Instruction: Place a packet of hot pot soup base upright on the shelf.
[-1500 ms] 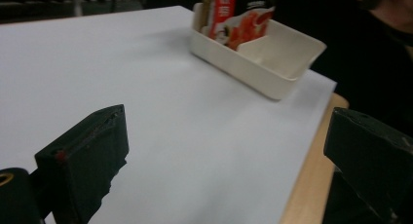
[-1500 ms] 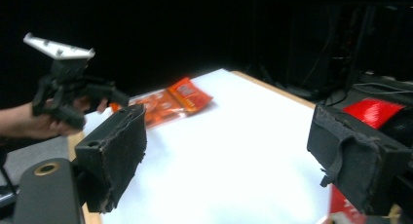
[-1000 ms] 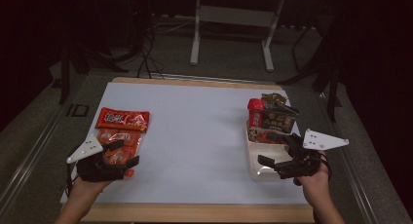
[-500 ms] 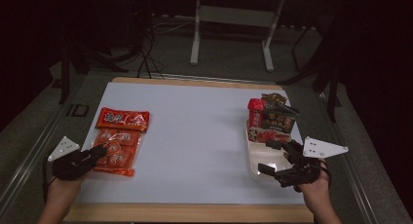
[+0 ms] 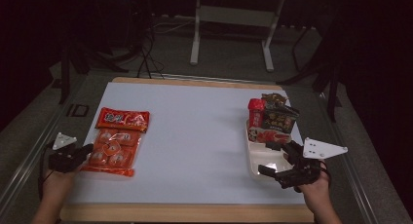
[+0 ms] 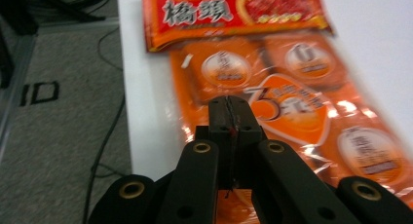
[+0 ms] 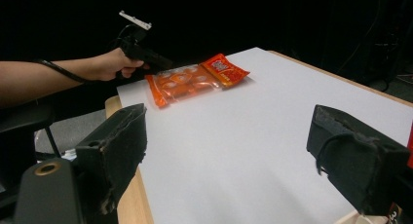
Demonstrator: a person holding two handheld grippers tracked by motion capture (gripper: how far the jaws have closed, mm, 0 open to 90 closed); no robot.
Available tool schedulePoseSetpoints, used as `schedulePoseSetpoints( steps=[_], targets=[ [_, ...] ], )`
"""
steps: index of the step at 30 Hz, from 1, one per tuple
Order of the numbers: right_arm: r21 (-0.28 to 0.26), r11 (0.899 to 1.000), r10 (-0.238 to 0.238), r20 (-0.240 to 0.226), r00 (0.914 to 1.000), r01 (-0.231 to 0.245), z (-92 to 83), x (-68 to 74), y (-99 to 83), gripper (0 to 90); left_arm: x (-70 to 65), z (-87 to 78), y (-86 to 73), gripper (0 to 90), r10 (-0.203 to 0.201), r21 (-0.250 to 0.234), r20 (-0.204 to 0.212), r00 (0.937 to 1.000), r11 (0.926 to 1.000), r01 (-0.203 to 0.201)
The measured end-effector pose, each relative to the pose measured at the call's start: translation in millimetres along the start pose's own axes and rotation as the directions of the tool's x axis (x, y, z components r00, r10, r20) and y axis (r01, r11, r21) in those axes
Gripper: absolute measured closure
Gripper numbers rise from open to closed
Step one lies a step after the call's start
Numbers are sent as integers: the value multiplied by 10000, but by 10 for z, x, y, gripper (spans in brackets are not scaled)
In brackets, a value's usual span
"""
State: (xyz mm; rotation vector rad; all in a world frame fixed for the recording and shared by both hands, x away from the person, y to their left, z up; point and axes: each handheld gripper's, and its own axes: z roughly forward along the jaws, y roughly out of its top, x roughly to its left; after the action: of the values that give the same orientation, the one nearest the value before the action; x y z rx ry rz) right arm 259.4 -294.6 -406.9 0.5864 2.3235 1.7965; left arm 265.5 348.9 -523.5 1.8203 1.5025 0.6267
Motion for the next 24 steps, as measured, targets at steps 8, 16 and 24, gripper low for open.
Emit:
schedulePoseSetpoints(
  steps=[8, 16, 24],
  targets=[
    [95, 10000, -18, -58, 10000, 18, 29, -8, -7, 144, 70, 152, 21, 900, -95, 490, -366, 9993, 9987, 113],
    [202, 9998, 63, -125, 9999, -61, 49, -15, -37, 144, 97, 244, 10, 900, -27, 740, -430, 9991, 9972, 59],
    [217, 9998, -33, -193, 9998, 37, 66, 14, -18, 144, 1, 270, 44, 900, 50, 911, -244, 9997, 9958, -28]
  ],
)
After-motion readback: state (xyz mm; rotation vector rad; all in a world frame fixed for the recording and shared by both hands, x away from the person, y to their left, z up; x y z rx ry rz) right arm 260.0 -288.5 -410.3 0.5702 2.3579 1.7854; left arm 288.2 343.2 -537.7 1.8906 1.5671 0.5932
